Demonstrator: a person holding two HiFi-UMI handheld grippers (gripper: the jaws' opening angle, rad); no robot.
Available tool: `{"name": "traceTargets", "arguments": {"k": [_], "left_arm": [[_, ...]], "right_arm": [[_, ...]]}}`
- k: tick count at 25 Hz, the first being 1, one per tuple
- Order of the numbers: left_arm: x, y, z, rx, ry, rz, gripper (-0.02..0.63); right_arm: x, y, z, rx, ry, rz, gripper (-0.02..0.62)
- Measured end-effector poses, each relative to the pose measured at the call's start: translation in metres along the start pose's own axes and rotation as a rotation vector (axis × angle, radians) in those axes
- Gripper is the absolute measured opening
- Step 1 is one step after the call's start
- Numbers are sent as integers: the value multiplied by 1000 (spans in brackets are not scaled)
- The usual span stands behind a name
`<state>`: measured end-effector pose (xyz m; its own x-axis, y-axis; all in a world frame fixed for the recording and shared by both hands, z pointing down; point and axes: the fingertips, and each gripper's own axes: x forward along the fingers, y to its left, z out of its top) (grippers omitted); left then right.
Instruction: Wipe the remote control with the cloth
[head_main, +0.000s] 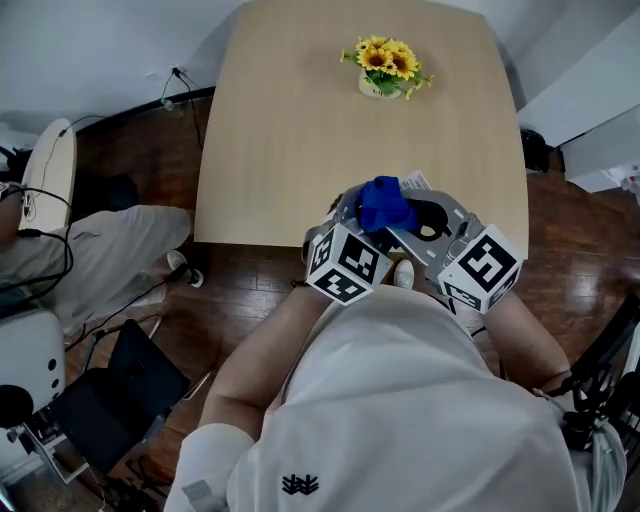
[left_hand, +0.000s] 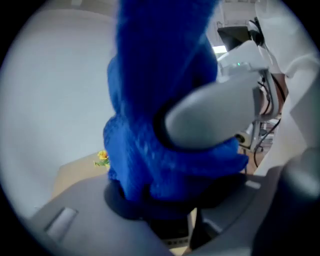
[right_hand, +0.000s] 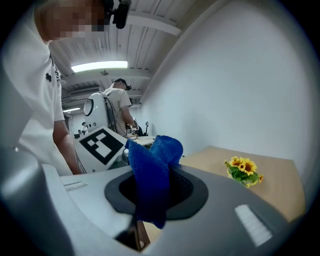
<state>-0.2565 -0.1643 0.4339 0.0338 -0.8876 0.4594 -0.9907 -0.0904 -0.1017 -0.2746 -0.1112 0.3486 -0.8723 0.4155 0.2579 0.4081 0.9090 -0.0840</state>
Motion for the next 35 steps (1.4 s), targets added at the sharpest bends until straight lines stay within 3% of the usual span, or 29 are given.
{"name": "traceTargets", "arguments": {"k": [7,21,27,32,35], "left_arm": [[-15,6,-12,-15,10,27,236],[-18,8,-25,-33,25,19,235],[-19,3,-25,-29,28,-1,236],[-23,-11,-22,-20,13,-26,236],[-26,-9,-14,-25,-2,-23,236]], "right_arm": [[-2,-17,-5,-121,33,-75,78],[-57,-91,5,-120,40,-308,78],[-34,-38,37,-128,-36,-178,78],[2,22,24,-136,-33,-38,78],[14,33,7,-133,8,-7,78]]}}
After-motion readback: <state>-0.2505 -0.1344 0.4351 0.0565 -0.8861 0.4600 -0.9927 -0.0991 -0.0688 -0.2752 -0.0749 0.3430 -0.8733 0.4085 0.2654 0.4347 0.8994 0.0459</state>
